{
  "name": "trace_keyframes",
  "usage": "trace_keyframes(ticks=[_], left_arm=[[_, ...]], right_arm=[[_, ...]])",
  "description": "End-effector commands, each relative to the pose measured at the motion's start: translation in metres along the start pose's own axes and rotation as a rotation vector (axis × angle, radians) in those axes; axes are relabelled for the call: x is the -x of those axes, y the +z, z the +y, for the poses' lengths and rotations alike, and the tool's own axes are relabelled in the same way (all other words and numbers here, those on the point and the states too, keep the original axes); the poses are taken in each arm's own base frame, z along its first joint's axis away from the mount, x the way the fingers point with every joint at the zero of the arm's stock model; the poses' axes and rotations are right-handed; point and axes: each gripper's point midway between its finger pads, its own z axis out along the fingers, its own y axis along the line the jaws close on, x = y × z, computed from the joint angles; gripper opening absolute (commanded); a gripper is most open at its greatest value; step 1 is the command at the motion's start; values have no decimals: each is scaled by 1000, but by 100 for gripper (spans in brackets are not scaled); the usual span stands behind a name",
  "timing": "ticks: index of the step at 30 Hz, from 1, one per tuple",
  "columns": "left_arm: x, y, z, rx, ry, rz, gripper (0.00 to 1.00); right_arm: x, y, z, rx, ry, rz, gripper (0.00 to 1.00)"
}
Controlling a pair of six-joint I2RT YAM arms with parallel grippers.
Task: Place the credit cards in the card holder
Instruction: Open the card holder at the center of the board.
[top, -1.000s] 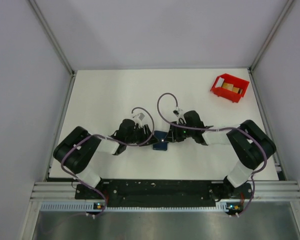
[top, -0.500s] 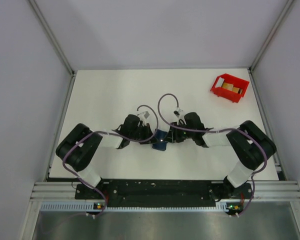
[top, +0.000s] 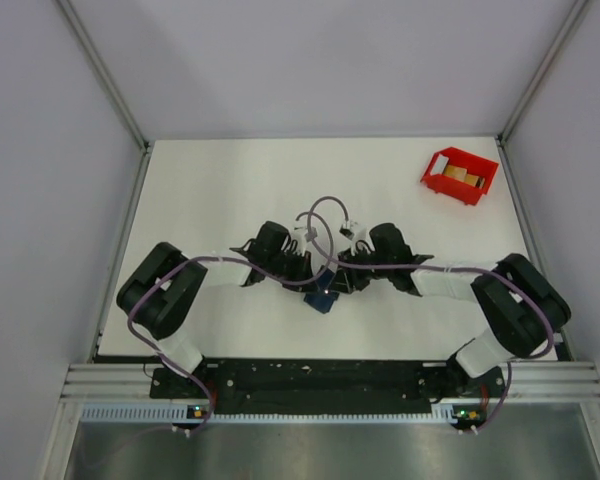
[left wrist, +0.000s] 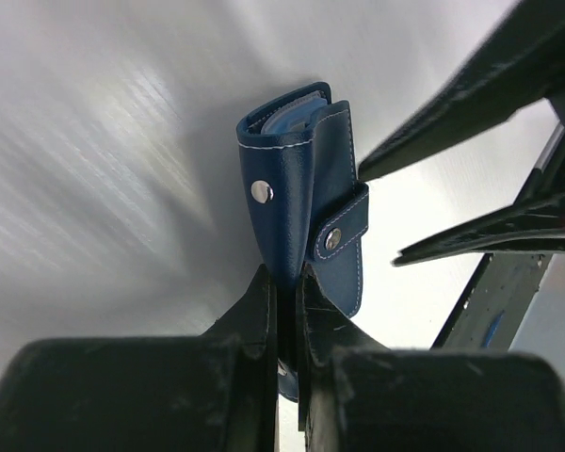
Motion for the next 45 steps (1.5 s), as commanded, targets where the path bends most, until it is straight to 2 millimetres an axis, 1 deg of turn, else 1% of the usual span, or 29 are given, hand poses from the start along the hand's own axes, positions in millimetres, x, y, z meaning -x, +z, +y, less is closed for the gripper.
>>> trace_keyframes(ticks=[1,4,5,8,12,14,15,17,19,21,24,26,31,33,35,36,37,38,42,44,45], left_arm=[[-31,1,2,-39,28,111,0],[-32,1,3,-36,25,113,0],[-31,1,3,-33,28,110,0],[-31,0,3,-26,31,105,0],[-28,1,7,-7,30,99,0],[-27,0,9,5,25,91,0],[-25,0,9,8,28,84,0],[-24,-1,11,22,25,77,0],[-22,-1,13,32,20,69,0],[-21,-2,15,41,16,62,0],[-17,-3,14,47,15,39,0],[-15,-3,13,48,15,27,0],[-8,-3,13,59,-9,-6,0],[-5,-2,14,67,-24,-29,0],[-2,-2,14,67,-44,-53,0],[1,-2,15,73,-51,-68,0],[3,-3,14,75,-59,-79,0],[3,-3,15,78,-69,-86,0],[6,-3,18,102,-97,-112,0],[7,-4,20,119,-113,-132,0],[9,-6,20,125,-123,-147,0]], right_arm=[[9,16,10,129,-70,27,38],[2,25,3,134,-54,55,38],[-5,26,-2,110,-41,103,38],[-17,21,-7,79,-41,139,38],[-36,11,-6,84,-44,209,37],[-42,9,-3,103,-29,245,35],[-49,6,0,116,-7,277,34],[-54,5,1,120,13,296,34],[-60,4,6,154,37,331,30],[-63,4,12,194,62,358,30],[-67,5,12,201,83,376,30],[-73,7,16,243,100,402,30],[-79,12,24,270,92,439,29],[-81,14,24,265,87,445,23],[-81,13,28,299,90,440,19],[-82,12,31,319,93,441,12],[-81,11,35,348,89,435,9],[-83,10,39,369,92,435,9],[-89,13,41,350,72,452,13],[-92,16,42,342,71,454,13],[-92,17,43,345,78,445,9]])
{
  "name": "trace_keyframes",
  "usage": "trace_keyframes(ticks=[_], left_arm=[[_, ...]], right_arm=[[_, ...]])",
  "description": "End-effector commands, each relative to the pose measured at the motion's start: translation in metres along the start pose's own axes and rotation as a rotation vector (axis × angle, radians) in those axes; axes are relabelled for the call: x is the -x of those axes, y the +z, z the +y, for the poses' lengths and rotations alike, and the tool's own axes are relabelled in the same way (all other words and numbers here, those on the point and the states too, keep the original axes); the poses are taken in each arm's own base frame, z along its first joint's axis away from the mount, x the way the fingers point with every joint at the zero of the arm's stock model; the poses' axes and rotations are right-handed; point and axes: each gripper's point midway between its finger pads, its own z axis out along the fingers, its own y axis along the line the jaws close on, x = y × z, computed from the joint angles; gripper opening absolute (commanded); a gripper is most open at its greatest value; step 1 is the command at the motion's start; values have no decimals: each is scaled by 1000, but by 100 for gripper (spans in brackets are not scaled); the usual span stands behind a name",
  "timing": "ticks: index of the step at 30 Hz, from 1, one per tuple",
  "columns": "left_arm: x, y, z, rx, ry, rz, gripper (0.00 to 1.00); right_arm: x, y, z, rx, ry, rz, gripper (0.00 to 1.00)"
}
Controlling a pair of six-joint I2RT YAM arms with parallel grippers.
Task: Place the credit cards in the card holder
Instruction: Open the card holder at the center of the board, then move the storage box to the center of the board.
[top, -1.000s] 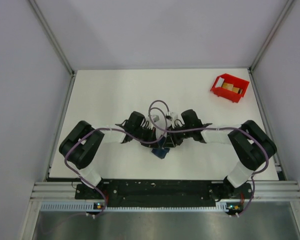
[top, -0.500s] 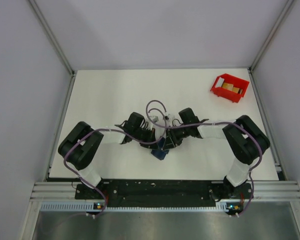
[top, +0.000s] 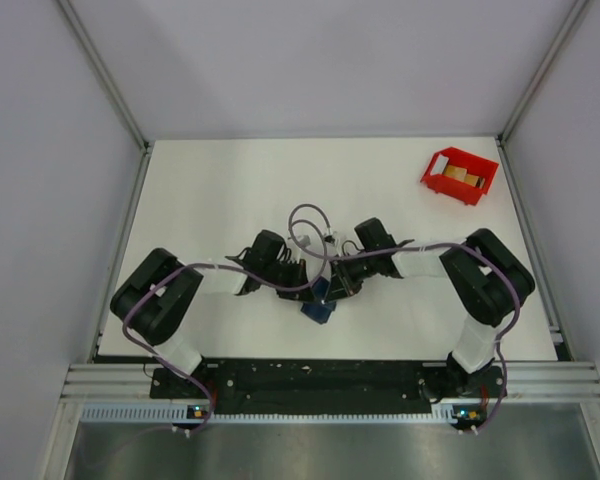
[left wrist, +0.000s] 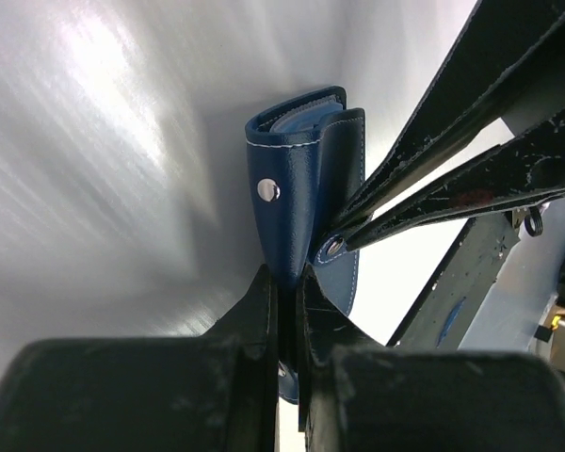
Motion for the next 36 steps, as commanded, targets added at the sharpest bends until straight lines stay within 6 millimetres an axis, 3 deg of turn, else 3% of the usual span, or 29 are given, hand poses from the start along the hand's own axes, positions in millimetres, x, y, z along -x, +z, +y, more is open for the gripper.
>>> trace_keyframes(ticks=[1,3,6,17,20,25,26,29,31,32,33,34,36], left_arm=[[37,-2,22,139,-4,-204,0],[38,-4,25,161,-25,-223,0],[39,-5,30,189,-49,-238,0],[44,-9,44,261,-146,-288,0],[45,-10,42,253,-129,-286,0],[37,-15,46,282,-96,-248,0],[35,-16,47,293,-100,-246,4],[32,-19,47,296,-108,-249,42],[32,-23,45,299,-111,-256,51],[33,-25,44,308,-110,-257,57],[35,-29,41,312,-106,-261,73],[37,-32,39,317,-101,-259,80],[43,-42,36,352,-98,-274,88]], right_arm=[[-56,18,23,82,77,146,6],[-52,20,27,98,51,112,0],[-49,19,31,98,35,82,0],[-40,13,85,236,-158,6,0],[-40,12,78,167,-173,-3,0],[-6,-10,53,-12,-147,-188,0],[4,-19,43,-76,-110,-241,6],[28,-47,27,-227,-81,-361,32],[42,-67,20,-339,-78,-425,39],[51,-80,11,-427,-63,-464,43],[57,-97,1,-524,-15,-503,52],[67,-117,-9,-603,27,-551,60],[77,-153,-29,-737,134,-606,63]])
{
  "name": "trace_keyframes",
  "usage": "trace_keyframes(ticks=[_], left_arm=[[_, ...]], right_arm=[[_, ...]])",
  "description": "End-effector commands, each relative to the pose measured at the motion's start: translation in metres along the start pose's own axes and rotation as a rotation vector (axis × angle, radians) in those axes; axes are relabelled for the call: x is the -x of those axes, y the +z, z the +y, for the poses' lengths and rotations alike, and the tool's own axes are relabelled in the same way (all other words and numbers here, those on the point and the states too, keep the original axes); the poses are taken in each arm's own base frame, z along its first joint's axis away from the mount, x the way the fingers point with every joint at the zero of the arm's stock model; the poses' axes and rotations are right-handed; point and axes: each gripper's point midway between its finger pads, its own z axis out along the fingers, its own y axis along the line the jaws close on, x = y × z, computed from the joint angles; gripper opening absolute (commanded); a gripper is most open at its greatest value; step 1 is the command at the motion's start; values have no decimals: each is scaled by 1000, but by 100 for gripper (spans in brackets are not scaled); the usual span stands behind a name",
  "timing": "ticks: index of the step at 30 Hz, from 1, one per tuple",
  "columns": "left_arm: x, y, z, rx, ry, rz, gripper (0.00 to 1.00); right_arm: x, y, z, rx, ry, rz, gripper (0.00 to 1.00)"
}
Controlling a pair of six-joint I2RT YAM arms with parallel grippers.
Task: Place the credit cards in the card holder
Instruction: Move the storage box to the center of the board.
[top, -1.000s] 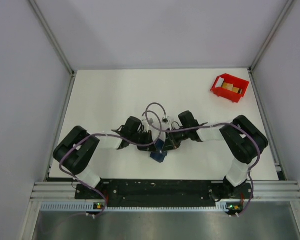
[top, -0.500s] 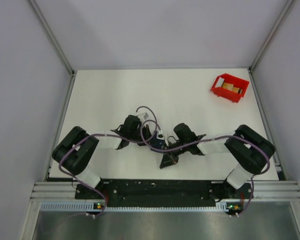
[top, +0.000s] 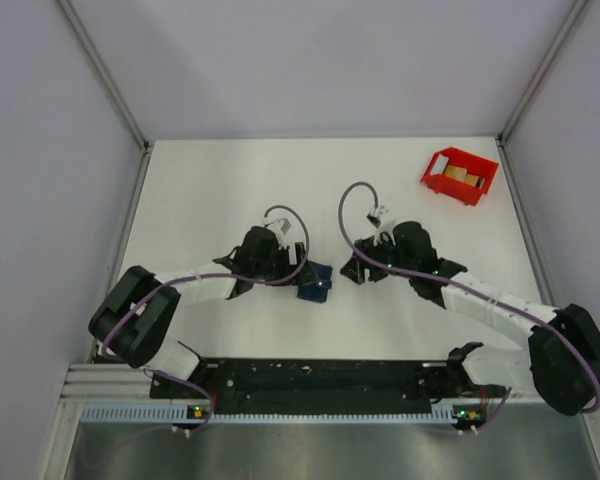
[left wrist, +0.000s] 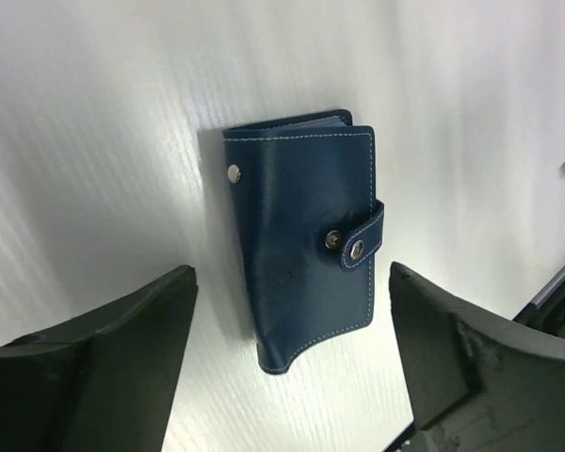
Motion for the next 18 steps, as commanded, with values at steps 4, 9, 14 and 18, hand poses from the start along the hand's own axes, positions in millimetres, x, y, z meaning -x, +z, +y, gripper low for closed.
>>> trace_keyframes(ticks=[4,9,14,18], left_arm=[[19,-37,23,229,23,-47,98],[59,-56,2,251,80,-111,98],[88,-64,-12,267,122,-134,98],[103,-63,-20,245,122,-154,98]], right_arm=[[106,-63,-117,-580,215,-241,73],[169,-79,-184,-799,245,-282,75],[216,-81,-253,-958,296,-239,78],[250,-77,-303,-1007,299,-234,78]])
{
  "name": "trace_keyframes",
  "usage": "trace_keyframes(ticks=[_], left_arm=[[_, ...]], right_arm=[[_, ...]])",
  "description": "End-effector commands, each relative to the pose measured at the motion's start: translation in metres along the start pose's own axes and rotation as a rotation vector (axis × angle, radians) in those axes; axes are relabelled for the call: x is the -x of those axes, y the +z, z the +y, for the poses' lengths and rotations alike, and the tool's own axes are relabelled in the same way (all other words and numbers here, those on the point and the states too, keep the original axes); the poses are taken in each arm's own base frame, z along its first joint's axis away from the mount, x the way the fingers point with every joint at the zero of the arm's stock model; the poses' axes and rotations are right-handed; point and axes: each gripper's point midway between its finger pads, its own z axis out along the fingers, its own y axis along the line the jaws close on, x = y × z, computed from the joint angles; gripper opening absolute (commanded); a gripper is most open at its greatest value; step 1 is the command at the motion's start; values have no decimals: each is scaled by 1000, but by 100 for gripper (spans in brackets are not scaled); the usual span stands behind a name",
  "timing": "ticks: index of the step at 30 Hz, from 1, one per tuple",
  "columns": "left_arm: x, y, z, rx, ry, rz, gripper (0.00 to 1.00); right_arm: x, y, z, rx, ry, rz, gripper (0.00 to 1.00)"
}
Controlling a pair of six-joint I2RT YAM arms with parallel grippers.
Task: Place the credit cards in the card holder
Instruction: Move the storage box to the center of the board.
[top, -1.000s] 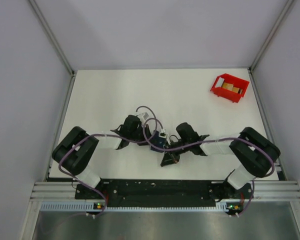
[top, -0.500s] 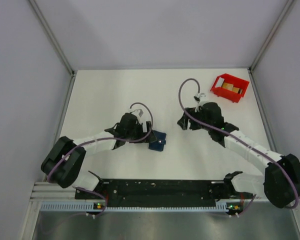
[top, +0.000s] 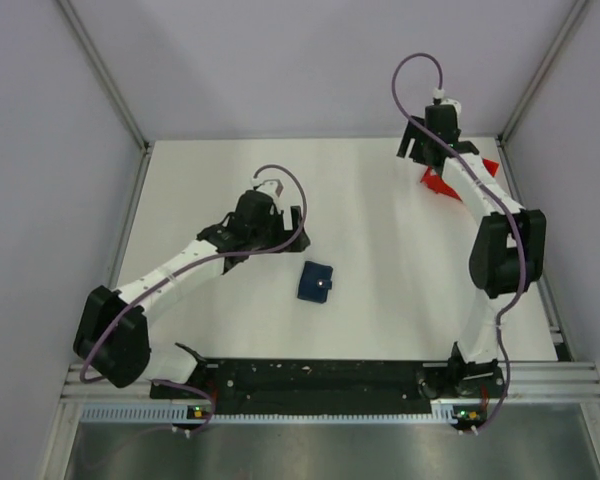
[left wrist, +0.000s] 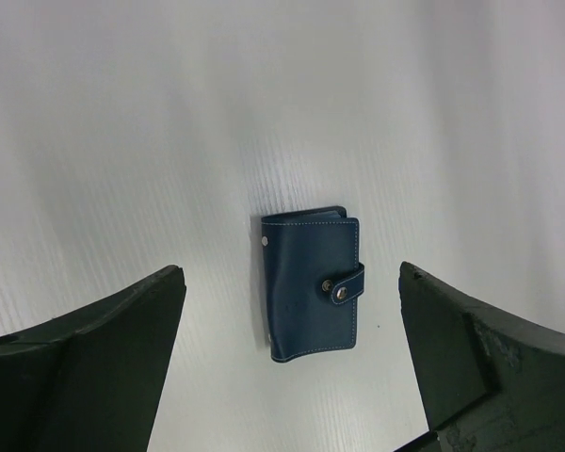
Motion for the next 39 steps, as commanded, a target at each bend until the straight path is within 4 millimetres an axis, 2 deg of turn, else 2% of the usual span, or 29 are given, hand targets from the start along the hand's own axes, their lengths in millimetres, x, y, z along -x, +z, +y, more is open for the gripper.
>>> trace_keyframes(ticks=[1,6,12,14,18,22,26,28,32,39], left_arm=[[15,-2,2,19,23,-9,98],[20,3,1,4,16,2,98],[19,8,4,2,10,18,98],[19,9,6,3,10,19,98],[22,9,7,2,16,17,98],[20,9,10,12,21,29,98],[20,7,12,15,27,30,98],[19,7,12,16,28,35,98],[18,7,12,12,26,39,98],[19,6,9,-3,31,39,98]], right_arm=[[25,33,-37,-115,-30,35,78],[38,62,-67,-132,-62,60,78],[19,72,-74,-69,-138,138,79],[14,75,-86,-60,-138,158,79],[-9,80,-84,-12,-182,215,79],[-30,86,-71,102,-204,269,79],[-40,92,-72,129,-269,290,79],[-44,91,-73,139,-291,299,78],[-54,77,-60,246,-323,318,75],[-75,48,-56,331,-381,349,62]])
